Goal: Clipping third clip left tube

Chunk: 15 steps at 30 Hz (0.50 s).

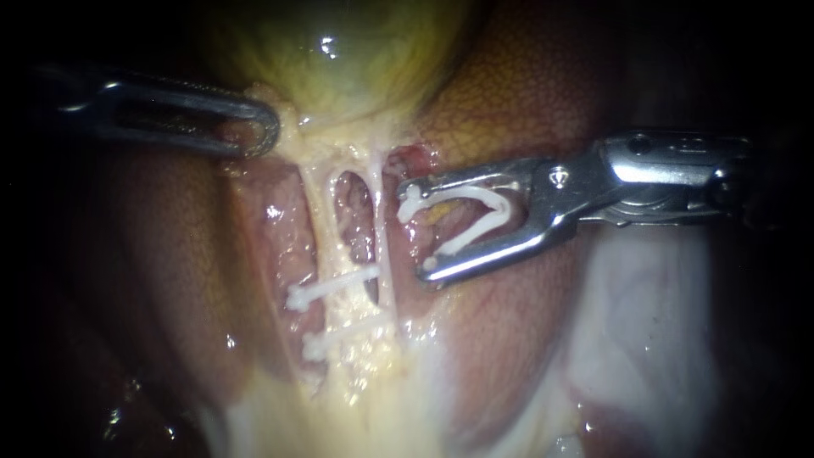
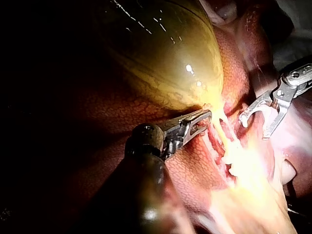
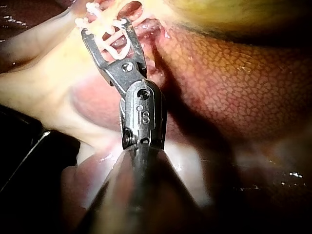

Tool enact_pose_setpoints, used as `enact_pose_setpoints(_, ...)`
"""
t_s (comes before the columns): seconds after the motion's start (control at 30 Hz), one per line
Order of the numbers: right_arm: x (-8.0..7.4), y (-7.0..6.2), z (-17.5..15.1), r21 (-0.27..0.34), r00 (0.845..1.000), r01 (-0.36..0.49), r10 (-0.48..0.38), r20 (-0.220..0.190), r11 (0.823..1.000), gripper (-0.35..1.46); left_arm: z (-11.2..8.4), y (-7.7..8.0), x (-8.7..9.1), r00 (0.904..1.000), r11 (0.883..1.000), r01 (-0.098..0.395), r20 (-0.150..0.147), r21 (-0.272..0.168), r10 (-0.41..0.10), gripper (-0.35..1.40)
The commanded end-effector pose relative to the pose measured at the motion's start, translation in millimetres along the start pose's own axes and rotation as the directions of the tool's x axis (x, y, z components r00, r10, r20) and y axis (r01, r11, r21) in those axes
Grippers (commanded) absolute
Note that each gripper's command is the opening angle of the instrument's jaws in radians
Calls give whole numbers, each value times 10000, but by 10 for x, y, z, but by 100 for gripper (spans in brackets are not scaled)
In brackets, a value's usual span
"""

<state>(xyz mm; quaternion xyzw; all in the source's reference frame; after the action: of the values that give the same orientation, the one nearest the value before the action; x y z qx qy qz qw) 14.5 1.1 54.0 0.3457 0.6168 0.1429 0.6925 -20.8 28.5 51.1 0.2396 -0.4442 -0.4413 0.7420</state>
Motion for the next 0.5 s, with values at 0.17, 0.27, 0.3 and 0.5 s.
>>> enact_pose_setpoints(0.17, -12, 4, 16, 20, 9999, -137, 137, 41, 9999, 44, 0, 0, 0, 10000, 10000, 2, 1, -2, -2, -35)
enact_pose_setpoints(0.27, -20, 7, 24, 60, 9998, -186, 186, 72, 9998, 44, 0, 0, 0, 10000, 10000, 2, 1, -3, -2, -35)
enact_pose_setpoints(0.3, -24, 8, 27, 71, 9996, -272, 272, 86, 9996, 44, 0, 0, 0, 10000, 10000, 2, 1, -3, -2, -35)
enact_pose_setpoints(0.5, -43, 20, 35, 19, 9991, -396, 396, 133, 9992, 44, 0, 0, 0, 10000, 10000, 2, 1, -3, -2, -35)
